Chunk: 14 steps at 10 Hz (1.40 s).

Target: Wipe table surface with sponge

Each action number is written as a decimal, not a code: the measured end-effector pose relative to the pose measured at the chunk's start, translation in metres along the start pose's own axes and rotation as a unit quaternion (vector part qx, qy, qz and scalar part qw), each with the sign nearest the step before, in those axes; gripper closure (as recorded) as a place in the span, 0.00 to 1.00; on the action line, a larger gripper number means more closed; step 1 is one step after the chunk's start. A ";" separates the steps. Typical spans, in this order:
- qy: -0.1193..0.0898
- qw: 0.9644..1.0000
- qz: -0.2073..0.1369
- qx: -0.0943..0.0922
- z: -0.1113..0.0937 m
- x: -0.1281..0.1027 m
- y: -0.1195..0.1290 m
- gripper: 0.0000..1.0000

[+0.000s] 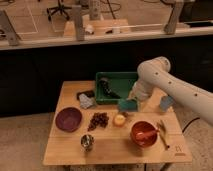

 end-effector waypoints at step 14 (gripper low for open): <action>-0.030 0.996 -0.075 -0.037 0.043 -0.166 0.129 0.95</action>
